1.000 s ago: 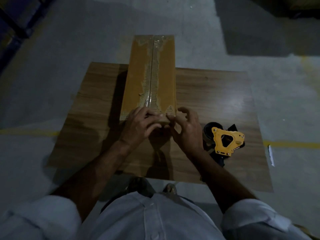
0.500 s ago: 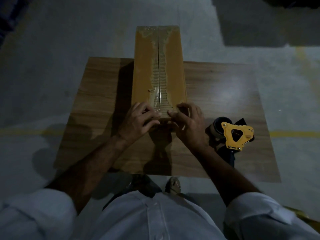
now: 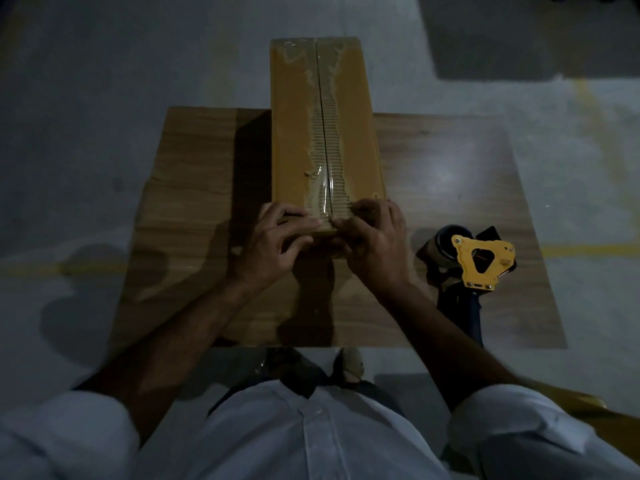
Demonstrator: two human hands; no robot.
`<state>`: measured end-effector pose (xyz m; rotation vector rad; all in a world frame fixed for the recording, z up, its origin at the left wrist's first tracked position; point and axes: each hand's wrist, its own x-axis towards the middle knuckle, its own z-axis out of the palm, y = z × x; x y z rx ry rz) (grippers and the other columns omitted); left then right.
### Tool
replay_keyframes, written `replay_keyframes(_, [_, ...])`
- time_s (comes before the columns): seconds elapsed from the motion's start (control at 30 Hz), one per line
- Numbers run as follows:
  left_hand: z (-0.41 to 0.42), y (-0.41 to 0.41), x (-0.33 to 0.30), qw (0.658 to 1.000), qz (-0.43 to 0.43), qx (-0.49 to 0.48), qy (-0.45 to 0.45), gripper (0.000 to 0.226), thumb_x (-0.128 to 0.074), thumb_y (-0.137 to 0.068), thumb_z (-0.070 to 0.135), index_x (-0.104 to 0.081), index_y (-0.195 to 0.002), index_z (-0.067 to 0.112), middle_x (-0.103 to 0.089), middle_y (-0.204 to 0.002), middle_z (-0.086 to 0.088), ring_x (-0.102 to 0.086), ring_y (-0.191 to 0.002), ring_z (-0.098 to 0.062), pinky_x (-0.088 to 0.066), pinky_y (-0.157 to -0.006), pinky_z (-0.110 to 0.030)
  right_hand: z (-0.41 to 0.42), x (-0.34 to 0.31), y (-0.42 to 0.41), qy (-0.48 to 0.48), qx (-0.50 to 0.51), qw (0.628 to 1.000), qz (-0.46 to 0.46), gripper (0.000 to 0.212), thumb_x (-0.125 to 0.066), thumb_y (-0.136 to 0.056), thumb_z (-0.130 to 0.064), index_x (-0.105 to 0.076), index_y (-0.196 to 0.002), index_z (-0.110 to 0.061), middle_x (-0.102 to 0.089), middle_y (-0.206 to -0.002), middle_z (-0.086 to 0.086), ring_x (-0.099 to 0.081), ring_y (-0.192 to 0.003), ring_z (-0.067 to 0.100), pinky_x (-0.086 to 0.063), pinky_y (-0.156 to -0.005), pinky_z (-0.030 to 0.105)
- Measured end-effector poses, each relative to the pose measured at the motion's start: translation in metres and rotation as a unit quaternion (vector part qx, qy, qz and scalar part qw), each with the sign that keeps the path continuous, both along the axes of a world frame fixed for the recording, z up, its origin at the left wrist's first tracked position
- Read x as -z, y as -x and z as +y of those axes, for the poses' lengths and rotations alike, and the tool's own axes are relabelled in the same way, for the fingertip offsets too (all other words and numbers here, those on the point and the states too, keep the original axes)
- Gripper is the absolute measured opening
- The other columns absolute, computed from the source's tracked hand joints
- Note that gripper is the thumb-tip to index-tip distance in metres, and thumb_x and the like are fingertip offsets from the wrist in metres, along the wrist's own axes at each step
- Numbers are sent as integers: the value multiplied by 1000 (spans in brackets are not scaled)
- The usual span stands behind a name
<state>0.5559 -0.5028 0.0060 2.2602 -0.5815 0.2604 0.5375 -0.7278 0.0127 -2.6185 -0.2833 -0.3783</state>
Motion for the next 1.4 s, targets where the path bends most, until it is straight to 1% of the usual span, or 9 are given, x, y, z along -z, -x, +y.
replay_keyframes(0.23, [26, -13, 2, 1000, 5, 7, 19, 33, -83, -86, 28, -77, -117, 16, -64, -134, -1, -49, -135, -26, -39, -115, -37, 26, -12, -8, 11, -14, 1000, -2, 34, -70, -87, -54, -77, -107, -28, -58, -131, 12, -48, -127, 32, -32, -116, 59])
replay_keyframes(0.47, [37, -12, 6, 995, 62, 61, 43, 59, -78, -85, -3, -66, -137, 21, -56, -150, 0, -37, -150, -24, -33, -123, -39, 39, -2, -1, -16, 20, 1000, 5, 32, -90, -77, -24, -78, -106, -19, -62, -121, 15, -54, -121, 35, -32, -115, 63])
replay_keyframes(0.6, [49, -17, -8, 986, 122, 103, 40, 65, -75, -84, -12, -61, -142, 13, -51, -156, 0, -30, -155, -19, -32, -125, -44, 53, -13, -10, -4, 13, 1000, 3, 36, -75, -84, -54, -76, -105, -24, -60, -123, 13, -50, -126, 32, -22, -122, 56])
replay_keyframes(0.67, [56, -20, -15, 981, 149, 121, 24, 70, -74, -83, -13, -57, -146, 12, -47, -158, 2, -27, -156, -15, -32, -125, -38, 64, -17, -15, 3, 13, 1000, 9, 43, -69, -87, -61, -76, -105, -22, -61, -121, 13, -52, -123, 31, -23, -122, 55])
replay_keyframes(0.77, [66, -26, -22, 970, 170, 171, -35, 82, -69, -82, -17, -48, -153, 18, -34, -166, 8, -15, -158, -9, -20, -120, -9, 69, -11, -8, 1, 16, 1000, 11, 31, -82, -84, -35, -75, -107, -16, -62, -120, 17, -56, -120, 37, -34, -114, 63])
replay_keyframes(0.87, [78, -44, -31, 961, 160, 219, -58, 74, -65, -85, -19, -51, -150, 14, -38, -164, 1, -21, -157, -17, -29, -125, -31, 66, -5, 3, 18, 10, 999, 33, 43, -84, -77, -11, -72, -118, -18, -59, -127, 19, -52, -126, 41, -32, -115, 67])
replay_keyframes(0.97, [84, -68, -36, 950, 122, 273, -86, 55, -76, -87, -1, -62, -139, 9, -52, -154, -7, -40, -150, -27, -39, -119, -53, 71, -12, -3, 4, 22, 1000, 22, 38, -82, -75, -30, -71, -109, -17, -59, -120, 15, -54, -122, 35, -27, -117, 67])
replay_keyframes(1.17, [71, -78, -28, 959, 33, 261, -107, 38, -74, -89, 33, -74, -123, 18, -56, -135, -12, -50, -120, -25, -52, -96, -40, 90, -12, 2, -12, 112, 994, -8, 55, -77, -79, -65, -69, -94, -13, -60, -114, 13, -52, -114, 28, -37, -107, 65])
replay_keyframes(1.4, [46, -69, 4, 963, -21, 258, -78, 43, -79, -87, 27, -71, -129, 19, -54, -135, -16, -48, -121, -31, -50, -97, -40, 73, 2, 9, 2, 137, 990, -13, 57, -86, -79, -56, -67, -103, -8, -59, -117, 17, -56, -113, 38, -46, -95, 57])
